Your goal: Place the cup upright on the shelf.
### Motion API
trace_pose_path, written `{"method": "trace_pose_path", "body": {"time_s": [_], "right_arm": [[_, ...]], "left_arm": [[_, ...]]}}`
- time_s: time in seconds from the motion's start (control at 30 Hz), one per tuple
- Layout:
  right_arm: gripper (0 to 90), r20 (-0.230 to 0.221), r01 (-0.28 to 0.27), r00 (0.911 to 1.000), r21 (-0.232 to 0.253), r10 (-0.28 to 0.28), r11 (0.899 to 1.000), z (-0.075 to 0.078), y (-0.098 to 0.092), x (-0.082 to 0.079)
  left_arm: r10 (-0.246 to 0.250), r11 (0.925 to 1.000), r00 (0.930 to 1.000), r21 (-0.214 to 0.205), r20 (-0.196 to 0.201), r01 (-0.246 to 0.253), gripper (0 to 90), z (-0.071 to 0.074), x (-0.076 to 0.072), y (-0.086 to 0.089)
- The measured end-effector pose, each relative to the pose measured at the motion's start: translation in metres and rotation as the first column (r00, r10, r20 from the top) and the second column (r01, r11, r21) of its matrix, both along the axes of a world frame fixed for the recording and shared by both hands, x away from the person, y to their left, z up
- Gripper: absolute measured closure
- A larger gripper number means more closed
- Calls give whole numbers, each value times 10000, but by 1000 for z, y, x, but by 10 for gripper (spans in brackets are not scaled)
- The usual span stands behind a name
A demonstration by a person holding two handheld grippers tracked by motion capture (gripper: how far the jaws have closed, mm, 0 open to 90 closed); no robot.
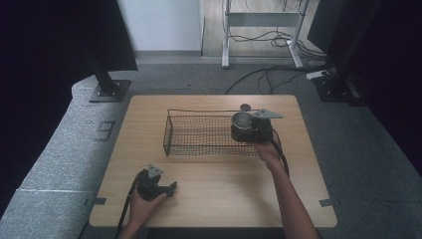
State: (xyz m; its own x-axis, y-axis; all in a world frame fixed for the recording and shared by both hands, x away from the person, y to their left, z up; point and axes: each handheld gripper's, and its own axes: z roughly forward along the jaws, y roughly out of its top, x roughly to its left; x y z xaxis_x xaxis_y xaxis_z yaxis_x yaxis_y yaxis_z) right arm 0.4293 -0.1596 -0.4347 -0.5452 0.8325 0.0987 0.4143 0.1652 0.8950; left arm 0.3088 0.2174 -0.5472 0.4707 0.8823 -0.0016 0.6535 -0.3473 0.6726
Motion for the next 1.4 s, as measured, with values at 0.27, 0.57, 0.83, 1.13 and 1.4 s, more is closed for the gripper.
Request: {"method": "trace_pose_path", "body": {"time_s": [0.27,0.57,0.83,1.13,1.4], "right_arm": [[178,-266,28,9996,-114,-31,9999,-7,3,10],[178,-492,169,9986,-156,-176,9997,-15,6,21],[177,-746,336,9966,-74,-341,9994,-22,8,31],[177,-909,421,9949,-305,-447,9986,-24,13,40],[177,-977,480,9938,-560,-533,9973,-29,14,43]], "left_arm": [[-6,10000,10000,-12,-5,6,72,0,0,0],[-9,10000,10000,-11,-3,9,72,0,0,0],[-5,10000,10000,-14,-5,5,72,0,0,0],[-7,10000,10000,-14,4,7,73,0,0,0],[-7,10000,10000,-15,3,7,73,0,0,0]]}}
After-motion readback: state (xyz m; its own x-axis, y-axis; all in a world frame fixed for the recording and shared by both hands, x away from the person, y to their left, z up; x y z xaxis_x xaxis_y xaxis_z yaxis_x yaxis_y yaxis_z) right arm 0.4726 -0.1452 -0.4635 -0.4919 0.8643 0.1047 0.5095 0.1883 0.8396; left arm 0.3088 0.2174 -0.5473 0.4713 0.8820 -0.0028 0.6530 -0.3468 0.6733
